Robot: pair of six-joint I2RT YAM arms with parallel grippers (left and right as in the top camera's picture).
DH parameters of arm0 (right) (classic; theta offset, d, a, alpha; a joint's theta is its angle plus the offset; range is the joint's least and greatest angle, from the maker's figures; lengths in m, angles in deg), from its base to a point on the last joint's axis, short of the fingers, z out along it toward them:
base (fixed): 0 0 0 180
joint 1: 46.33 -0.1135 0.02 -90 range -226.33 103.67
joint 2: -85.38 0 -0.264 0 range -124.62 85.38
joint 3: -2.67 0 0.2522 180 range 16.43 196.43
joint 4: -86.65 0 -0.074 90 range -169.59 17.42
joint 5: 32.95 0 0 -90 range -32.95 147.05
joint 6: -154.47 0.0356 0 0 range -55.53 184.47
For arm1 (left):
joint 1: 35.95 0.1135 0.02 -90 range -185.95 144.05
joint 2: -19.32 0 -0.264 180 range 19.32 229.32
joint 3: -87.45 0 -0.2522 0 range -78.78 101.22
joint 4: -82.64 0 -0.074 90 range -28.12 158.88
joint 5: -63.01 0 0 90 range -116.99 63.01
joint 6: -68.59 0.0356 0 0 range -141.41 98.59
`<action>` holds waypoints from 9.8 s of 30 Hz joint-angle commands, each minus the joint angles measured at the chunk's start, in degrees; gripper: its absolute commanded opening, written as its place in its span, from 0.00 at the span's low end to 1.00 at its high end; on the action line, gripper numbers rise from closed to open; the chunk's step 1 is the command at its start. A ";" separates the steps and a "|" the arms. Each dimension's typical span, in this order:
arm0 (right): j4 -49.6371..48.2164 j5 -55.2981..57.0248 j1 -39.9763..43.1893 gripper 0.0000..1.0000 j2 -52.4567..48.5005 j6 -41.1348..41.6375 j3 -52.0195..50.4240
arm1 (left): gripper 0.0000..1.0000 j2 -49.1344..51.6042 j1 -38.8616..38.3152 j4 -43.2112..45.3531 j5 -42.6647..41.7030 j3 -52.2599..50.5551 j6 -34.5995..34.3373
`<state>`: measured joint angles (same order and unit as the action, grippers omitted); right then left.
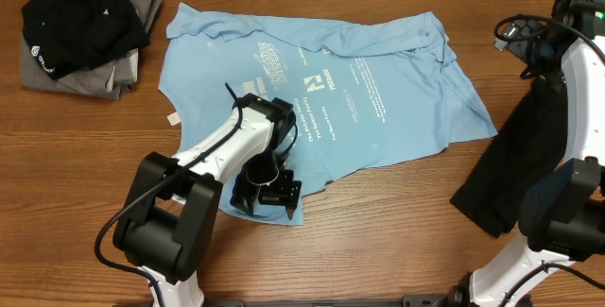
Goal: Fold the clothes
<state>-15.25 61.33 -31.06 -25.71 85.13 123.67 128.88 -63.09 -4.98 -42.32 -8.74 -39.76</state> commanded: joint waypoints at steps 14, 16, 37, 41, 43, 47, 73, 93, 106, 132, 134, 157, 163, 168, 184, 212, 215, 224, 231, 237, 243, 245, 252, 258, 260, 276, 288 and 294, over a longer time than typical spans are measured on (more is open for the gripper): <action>-0.26 0.11 0.24 1.00 -0.15 -1.64 -0.11 | 0.83 -0.07 -0.63 9.40 5.49 -8.09 -15.56; 0.04 0.11 0.24 1.00 -0.15 -1.64 -0.11 | 0.83 -0.07 -0.63 11.23 5.68 -8.50 -15.98; 1.60 0.13 0.24 1.00 -0.15 -1.64 -0.11 | 0.04 -0.39 0.72 9.38 8.50 -7.96 -16.02; 3.80 0.13 0.24 0.97 -0.17 -1.66 -0.35 | 0.04 -1.90 2.86 6.23 8.70 -7.52 -16.20; 4.37 0.13 0.24 0.94 -0.17 -1.77 -1.18 | 0.04 -2.62 3.52 5.46 8.87 -7.52 -16.15; 3.76 0.09 0.24 0.82 -0.17 -2.05 -5.42 | 0.04 -3.19 4.26 3.98 10.32 -7.52 -15.93; -13.35 -4.35 0.26 0.54 -0.28 0.79 -30.10 | 0.05 -3.19 4.37 3.63 11.47 -7.52 -13.97; -13.88 -2.60 0.24 0.50 -6.25 2.08 -30.10 | 0.06 -3.19 4.42 3.87 11.30 -7.52 -13.97; -14.99 0.83 0.26 0.04 -7.54 5.22 -29.53 | 0.04 -3.23 4.42 4.61 9.66 -7.43 -13.29; 4.17 6.32 0.24 0.04 5.27 9.94 -13.68 | 0.04 -42.71 4.22 -17.53 13.86 -5.38 -29.53; 6.27 9.66 0.24 0.04 6.10 12.35 -13.68 | 0.04 -43.80 3.82 -20.55 13.88 -5.38 -31.04; -6.43 1.14 -2.56 0.04 7.10 9.33 -14.40 | 0.04 -32.30 -0.20 -1.18 30.60 -5.44 -32.68; -13.03 1.16 -4.92 0.04 4.15 9.35 -15.85 | 0.05 -23.74 1.79 3.91 38.47 -5.44 -32.63; -14.75 1.18 -5.25 0.04 -0.24 9.35 -16.28 | 0.04 -18.80 6.29 8.76 39.47 -5.44 -30.64; -16.59 0.96 -6.60 0.04 -7.89 9.60 -16.28 | 0.24 -15.17 14.36 29.31 34.53 -5.44 -19.82; -7.98 -12.96 -7.10 1.00 -8.85 -5.97 -0.26 | 0.81 -8.63 20.46 45.55 26.08 5.42 -0.96; -6.49 -12.96 -8.26 1.00 -8.87 -6.16 -0.26 | 0.87 -3.56 26.16 43.21 20.46 10.40 0.44; -5.07 -12.96 -10.60 1.00 -8.90 -5.90 -0.31 | 0.86 9.40 36.33 40.59 7.13 21.16 6.25; -4.39 -12.96 -11.69 1.00 -8.90 -5.68 -0.31 | 0.86 14.05 38.07 41.68 5.29 22.60 12.31; -4.39 -12.96 -12.57 1.00 -8.90 -5.66 -0.31 | 0.83 15.85 38.07 44.02 5.20 22.60 12.94; -4.37 -12.96 -13.42 1.00 -8.90 -5.01 -0.31 | 0.69 17.09 38.10 45.11 5.20 22.60 14.32; -4.42 -12.96 -13.44 1.00 -8.90 -4.04 -0.31 | 0.66 17.33 38.10 45.11 5.20 22.60 14.32; -4.83 -12.94 -13.44 0.94 -8.90 -3.93 -0.31 | 0.48 18.08 38.10 44.98 5.22 22.60 14.78; -7.91 -12.92 -13.99 0.75 -8.90 -3.98 -0.31 | 0.09 18.08 38.10 45.00 5.42 22.60 14.69; -9.03 -12.92 -14.10 0.72 -8.90 -3.96 -0.31 | 0.16 18.05 38.10 44.96 5.44 22.75 14.69; -11.47 -10.78 -14.10 0.71 -15.28 -2.84 -0.31 | 0.24 18.03 38.10 39.30 9.51 29.55 14.73; -13.46 -10.75 -14.10 0.67 -20.22 -3.04 -0.31 | 0.04 18.05 38.10 38.14 9.57 29.55 15.21; -16.22 -6.97 -14.10 0.63 -20.72 -3.19 -0.31 | 0.04 18.05 38.10 37.92 9.57 29.55 15.21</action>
<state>-30.64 51.14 -44.87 -45.51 82.23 123.23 146.10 -25.19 33.18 -33.36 19.63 -25.45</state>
